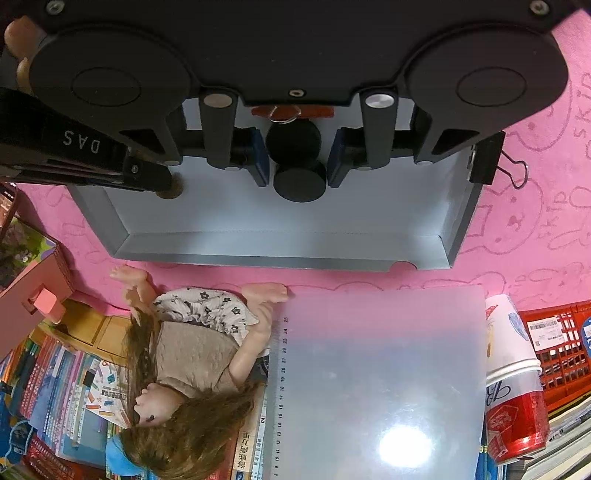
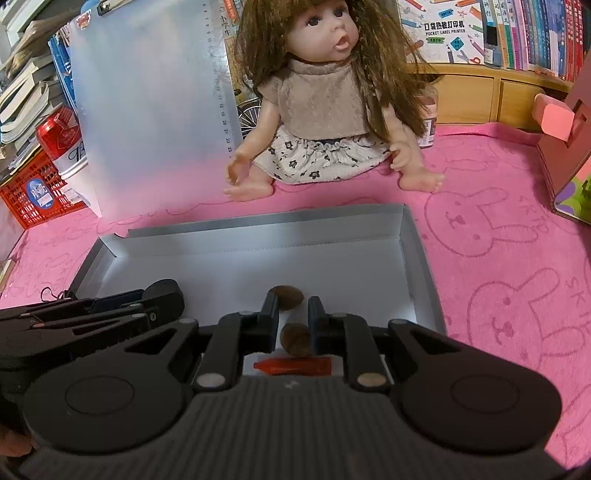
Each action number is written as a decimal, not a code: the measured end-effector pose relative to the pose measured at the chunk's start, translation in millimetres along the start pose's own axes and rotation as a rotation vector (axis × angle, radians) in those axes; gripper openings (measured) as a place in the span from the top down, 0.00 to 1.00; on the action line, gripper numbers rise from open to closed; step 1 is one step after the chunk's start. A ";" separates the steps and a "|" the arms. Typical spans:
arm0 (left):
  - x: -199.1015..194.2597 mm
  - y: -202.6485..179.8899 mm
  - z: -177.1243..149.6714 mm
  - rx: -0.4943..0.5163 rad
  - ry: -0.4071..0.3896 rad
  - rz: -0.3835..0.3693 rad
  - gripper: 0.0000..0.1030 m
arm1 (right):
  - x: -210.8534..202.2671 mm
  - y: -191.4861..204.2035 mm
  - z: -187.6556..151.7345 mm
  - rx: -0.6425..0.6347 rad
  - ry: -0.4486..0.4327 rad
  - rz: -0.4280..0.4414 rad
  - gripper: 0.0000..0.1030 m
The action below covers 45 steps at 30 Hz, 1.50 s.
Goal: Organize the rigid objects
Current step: 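Open both tools to release the puck and ball into the box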
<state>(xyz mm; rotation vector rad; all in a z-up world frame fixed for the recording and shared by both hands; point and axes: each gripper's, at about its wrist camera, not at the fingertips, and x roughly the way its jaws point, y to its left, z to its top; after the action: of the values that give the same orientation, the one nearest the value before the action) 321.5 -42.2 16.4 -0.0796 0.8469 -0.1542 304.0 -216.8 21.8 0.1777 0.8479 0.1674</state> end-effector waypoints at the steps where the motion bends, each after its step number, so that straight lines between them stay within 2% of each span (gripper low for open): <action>1: -0.3 -0.2 0.2 -0.001 0.000 -0.002 0.61 | -0.3 0.0 0.1 0.001 0.000 0.001 0.79; 9: -9.5 -4.8 -1.7 0.015 -0.016 -0.022 0.46 | -8.0 2.2 -0.4 -0.010 -0.025 0.001 0.74; 11: -13.4 -5.5 -2.2 0.019 -0.022 -0.025 0.40 | -10.4 2.9 -0.3 -0.014 -0.031 -0.004 0.67; 13: -17.0 -5.9 -2.6 0.025 -0.030 -0.020 0.38 | -13.4 3.5 -0.3 -0.016 -0.037 -0.009 0.60; 17: -24.5 -4.3 -3.6 0.029 -0.038 -0.011 0.33 | -21.8 2.8 -0.7 -0.014 -0.051 -0.017 0.55; 21: -33.0 0.1 -4.4 0.020 -0.050 -0.008 0.31 | -31.2 3.2 -1.3 -0.020 -0.068 -0.033 0.42; 26: -45.5 3.7 -5.6 0.014 -0.067 0.000 0.21 | -44.1 3.8 -2.9 -0.030 -0.091 -0.054 0.32; 34: -68.7 8.8 -7.9 -0.003 -0.084 -0.013 0.18 | -65.6 6.4 -5.4 -0.038 -0.128 -0.071 0.20; 45: -96.8 8.8 -22.0 0.004 -0.094 -0.014 0.18 | -93.6 17.7 -15.9 -0.084 -0.164 -0.086 0.17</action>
<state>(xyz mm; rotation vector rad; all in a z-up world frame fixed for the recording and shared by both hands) 242.8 -17.5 72.3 -0.0881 0.7520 -0.1639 229.8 -218.5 83.6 0.0752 0.6827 0.1057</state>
